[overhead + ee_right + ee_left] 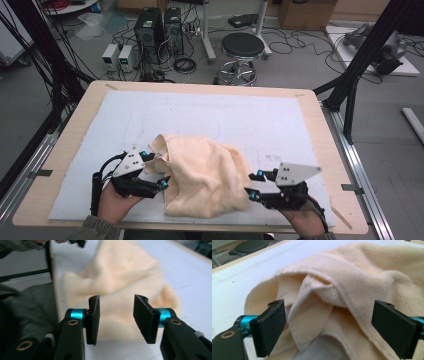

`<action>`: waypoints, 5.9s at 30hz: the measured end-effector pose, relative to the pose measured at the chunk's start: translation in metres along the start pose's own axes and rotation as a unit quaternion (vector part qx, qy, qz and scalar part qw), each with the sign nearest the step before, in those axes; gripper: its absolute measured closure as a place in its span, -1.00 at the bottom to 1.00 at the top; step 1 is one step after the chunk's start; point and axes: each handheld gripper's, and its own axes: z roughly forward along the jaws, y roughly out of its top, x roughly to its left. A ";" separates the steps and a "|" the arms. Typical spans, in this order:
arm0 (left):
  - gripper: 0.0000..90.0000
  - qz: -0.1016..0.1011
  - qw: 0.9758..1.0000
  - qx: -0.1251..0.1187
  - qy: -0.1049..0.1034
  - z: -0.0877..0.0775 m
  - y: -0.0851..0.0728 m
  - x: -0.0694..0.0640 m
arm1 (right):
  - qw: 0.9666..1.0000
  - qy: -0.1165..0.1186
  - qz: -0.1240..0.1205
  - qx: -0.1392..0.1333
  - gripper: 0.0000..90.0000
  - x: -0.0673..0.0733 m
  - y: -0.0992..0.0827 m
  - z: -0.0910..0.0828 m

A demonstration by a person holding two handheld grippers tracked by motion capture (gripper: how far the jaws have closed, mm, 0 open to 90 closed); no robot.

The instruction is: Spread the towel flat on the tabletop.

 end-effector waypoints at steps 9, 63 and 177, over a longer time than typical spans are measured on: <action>-0.39 0.032 0.999 -0.007 -0.023 0.035 0.034 0.001 | 0.997 -0.016 0.070 0.028 0.07 -0.088 -0.006 0.074; 0.31 0.025 0.995 -0.007 -0.091 -0.029 0.021 0.007 | 1.000 -0.001 0.028 -0.004 0.23 -0.031 0.002 -0.009; 0.67 -0.044 0.988 0.129 -0.072 0.052 -0.009 0.065 | 0.986 -0.031 0.065 0.148 0.54 -0.093 -0.047 0.073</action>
